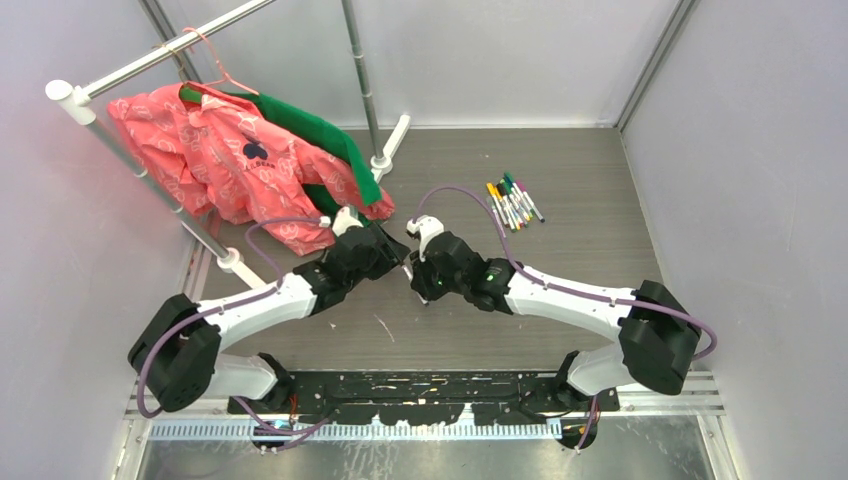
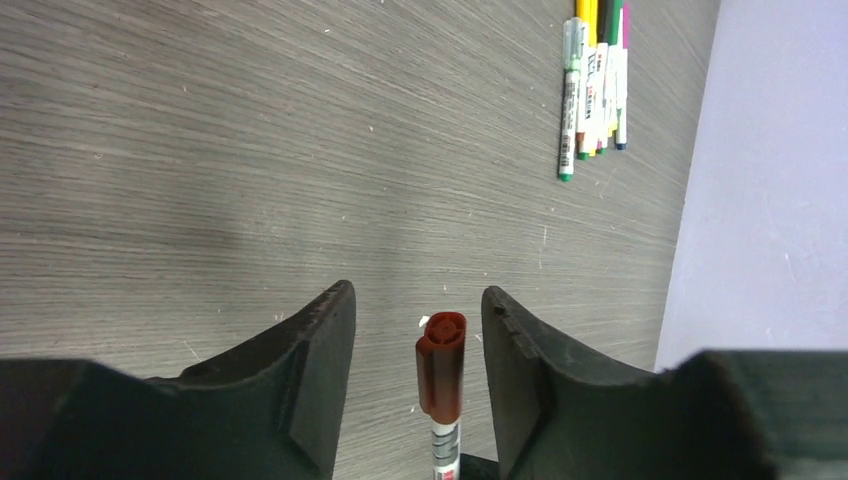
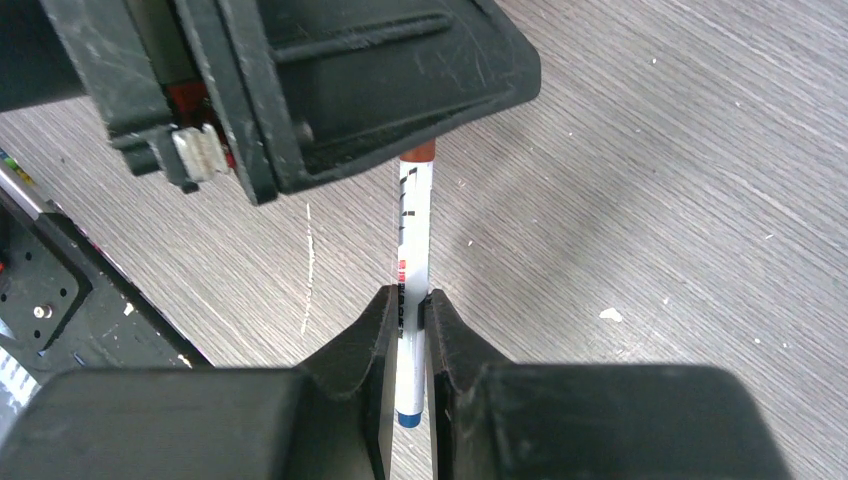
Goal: Open the pen caps
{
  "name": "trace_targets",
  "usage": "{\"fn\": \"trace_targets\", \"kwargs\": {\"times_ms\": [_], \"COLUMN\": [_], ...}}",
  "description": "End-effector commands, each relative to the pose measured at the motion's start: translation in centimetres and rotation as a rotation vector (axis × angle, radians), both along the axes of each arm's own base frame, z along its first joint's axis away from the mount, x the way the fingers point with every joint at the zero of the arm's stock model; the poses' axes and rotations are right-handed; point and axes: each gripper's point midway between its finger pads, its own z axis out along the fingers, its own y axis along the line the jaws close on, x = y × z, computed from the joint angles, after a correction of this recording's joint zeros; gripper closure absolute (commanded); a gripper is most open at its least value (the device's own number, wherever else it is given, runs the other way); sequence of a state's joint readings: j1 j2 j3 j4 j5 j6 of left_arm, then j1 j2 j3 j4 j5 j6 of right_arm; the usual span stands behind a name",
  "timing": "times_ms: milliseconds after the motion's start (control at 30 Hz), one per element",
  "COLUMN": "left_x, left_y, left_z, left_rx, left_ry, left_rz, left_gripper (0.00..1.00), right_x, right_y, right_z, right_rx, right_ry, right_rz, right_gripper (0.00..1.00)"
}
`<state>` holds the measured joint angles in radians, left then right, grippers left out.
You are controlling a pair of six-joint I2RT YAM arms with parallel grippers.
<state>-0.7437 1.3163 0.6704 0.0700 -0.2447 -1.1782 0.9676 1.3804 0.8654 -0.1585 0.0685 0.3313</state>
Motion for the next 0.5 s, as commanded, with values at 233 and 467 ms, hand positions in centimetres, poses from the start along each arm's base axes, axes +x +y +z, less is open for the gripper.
{"fn": "trace_targets", "kwargs": {"times_ms": [233, 467], "left_x": [0.7, 0.6], "left_y": [0.5, -0.4], "left_z": [2.3, 2.1], "left_rx": [-0.072, -0.104], "left_ry": [-0.066, -0.059], "left_rz": [0.053, 0.024], "left_gripper": [0.60, 0.70], "right_x": [0.2, 0.3], "right_y": [1.2, 1.5], "right_z": [1.8, 2.3], "right_rx": [0.074, 0.080], "right_ry": [-0.042, -0.040], "right_rz": [-0.022, -0.024], "right_gripper": [0.99, 0.99]}}
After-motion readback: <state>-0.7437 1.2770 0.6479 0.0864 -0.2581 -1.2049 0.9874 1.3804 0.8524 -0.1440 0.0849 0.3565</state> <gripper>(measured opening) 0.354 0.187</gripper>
